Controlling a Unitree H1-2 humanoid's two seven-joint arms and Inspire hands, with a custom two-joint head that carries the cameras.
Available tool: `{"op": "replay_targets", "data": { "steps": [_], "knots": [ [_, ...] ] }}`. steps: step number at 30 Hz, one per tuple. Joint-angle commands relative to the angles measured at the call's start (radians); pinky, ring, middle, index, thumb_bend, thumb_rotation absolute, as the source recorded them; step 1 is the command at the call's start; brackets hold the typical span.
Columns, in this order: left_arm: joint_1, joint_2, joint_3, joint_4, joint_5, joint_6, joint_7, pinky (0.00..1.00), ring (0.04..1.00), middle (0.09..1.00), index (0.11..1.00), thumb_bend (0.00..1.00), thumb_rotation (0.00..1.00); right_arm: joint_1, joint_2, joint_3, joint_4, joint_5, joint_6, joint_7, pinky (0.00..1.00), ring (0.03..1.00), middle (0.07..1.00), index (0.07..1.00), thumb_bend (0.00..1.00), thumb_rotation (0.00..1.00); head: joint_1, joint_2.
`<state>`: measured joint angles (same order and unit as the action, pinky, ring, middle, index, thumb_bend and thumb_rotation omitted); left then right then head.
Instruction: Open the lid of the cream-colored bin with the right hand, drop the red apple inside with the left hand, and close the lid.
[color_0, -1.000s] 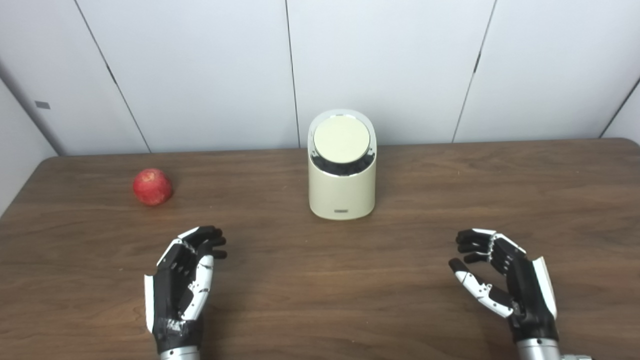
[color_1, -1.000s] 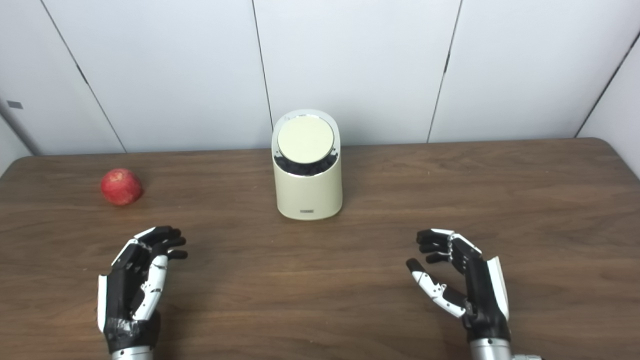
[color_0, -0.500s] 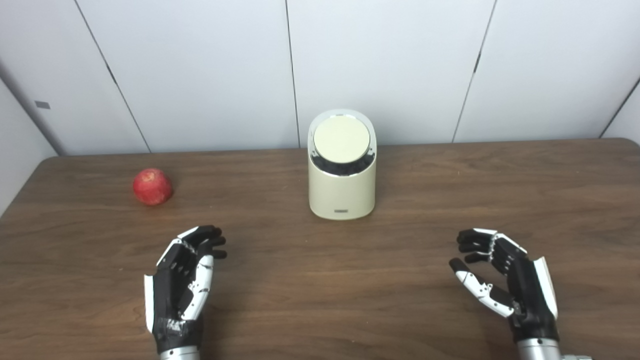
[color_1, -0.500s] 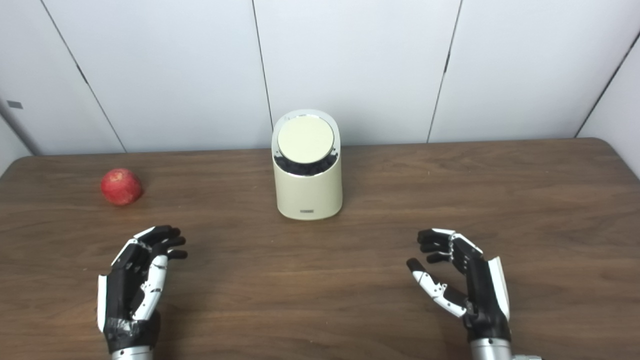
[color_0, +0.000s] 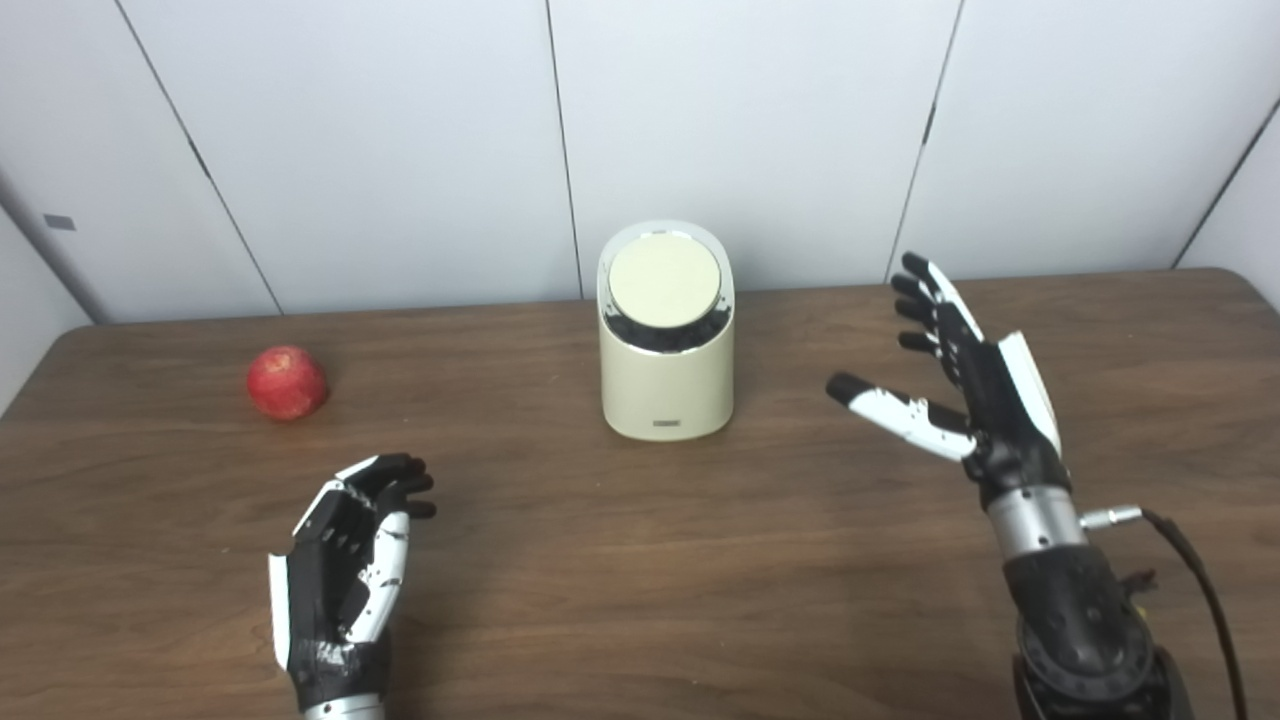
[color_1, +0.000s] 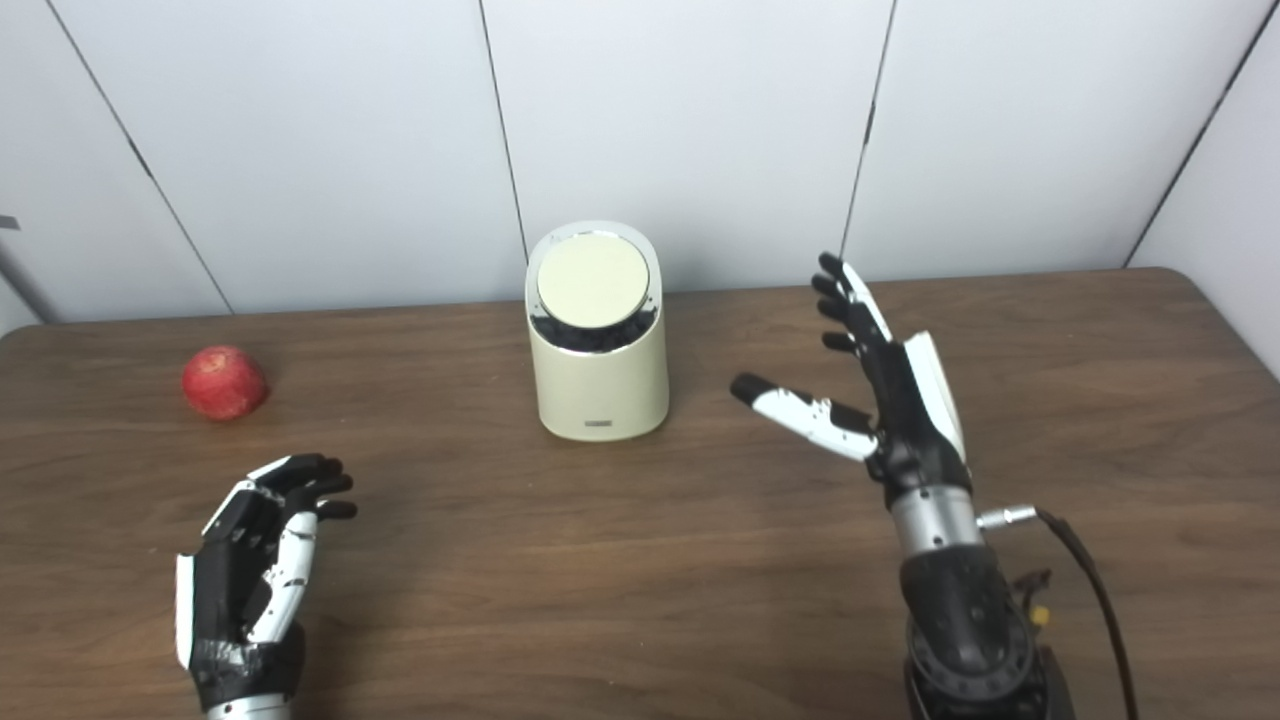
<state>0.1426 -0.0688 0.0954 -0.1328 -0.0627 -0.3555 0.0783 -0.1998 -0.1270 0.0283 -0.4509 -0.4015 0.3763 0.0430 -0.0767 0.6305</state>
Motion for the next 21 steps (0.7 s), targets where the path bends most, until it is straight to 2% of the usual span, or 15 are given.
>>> {"op": "replay_targets", "data": {
  "steps": [1, 4, 7, 9, 12, 14, 16, 18, 21],
  "knots": [
    [0.004, 0.011, 0.003, 0.051, 0.005, -0.036, -0.005, 0.54, 0.631, 0.65, 0.633, 0.28, 0.31, -0.06, 0.004, 0.015, -0.026, -0.022, 0.037, 0.017, 0.77, 0.909, 0.949, 0.994, 0.91, 0.54, -0.001, 0.0],
    [0.007, 0.013, 0.003, 0.05, 0.001, -0.023, -0.006, 0.55, 0.635, 0.653, 0.636, 0.29, 0.32, -0.131, -0.006, 0.048, 0.0, -0.096, 0.081, 0.032, 0.76, 0.891, 0.945, 0.998, 0.9, 0.55, -0.011, -0.005],
    [0.008, 0.014, -0.001, 0.05, -0.019, -0.014, -0.014, 0.56, 0.641, 0.655, 0.64, 0.29, 0.3, -0.207, -0.004, 0.069, 0.053, -0.17, 0.092, 0.041, 0.69, 0.829, 0.9, 0.974, 0.89, 0.53, -0.012, -0.007],
    [0.006, 0.009, 0.0, 0.049, -0.005, -0.011, -0.005, 0.55, 0.636, 0.651, 0.637, 0.3, 0.31, -0.245, 0.001, 0.077, 0.099, -0.191, 0.091, 0.034, 0.71, 0.841, 0.897, 0.967, 0.89, 0.54, -0.01, -0.01],
    [0.004, 0.005, 0.0, 0.052, 0.018, -0.014, 0.005, 0.54, 0.626, 0.64, 0.627, 0.29, 0.3, -0.294, 0.006, 0.081, 0.179, -0.182, 0.08, 0.022, 0.78, 0.892, 0.942, 0.987, 0.87, 0.48, -0.007, -0.015],
    [0.003, 0.007, -0.001, 0.055, 0.025, -0.017, 0.005, 0.54, 0.626, 0.641, 0.626, 0.29, 0.31, -0.321, 0.008, 0.084, 0.229, -0.184, 0.08, 0.016, 0.76, 0.879, 0.941, 0.992, 0.87, 0.46, -0.005, -0.019],
    [0.002, 0.008, -0.001, 0.059, 0.027, -0.018, 0.005, 0.54, 0.628, 0.644, 0.63, 0.28, 0.31, -0.346, 0.014, 0.086, 0.276, -0.19, 0.085, 0.006, 0.67, 0.826, 0.923, 0.99, 0.89, 0.45, -0.005, -0.02],
    [0.005, 0.008, -0.002, 0.055, 0.013, -0.009, -0.001, 0.55, 0.634, 0.651, 0.635, 0.28, 0.3, -0.375, 0.028, 0.084, 0.338, -0.214, 0.091, -0.001, 0.61, 0.792, 0.914, 0.99, 0.89, 0.45, -0.003, -0.022],
    [0.007, 0.003, -0.003, 0.052, 0.013, -0.004, 0.002, 0.54, 0.634, 0.651, 0.635, 0.28, 0.29, -0.407, 0.034, 0.093, 0.417, -0.243, 0.092, -0.015, 0.58, 0.773, 0.906, 0.996, 0.89, 0.46, 0.0, -0.023]
  ]
}}
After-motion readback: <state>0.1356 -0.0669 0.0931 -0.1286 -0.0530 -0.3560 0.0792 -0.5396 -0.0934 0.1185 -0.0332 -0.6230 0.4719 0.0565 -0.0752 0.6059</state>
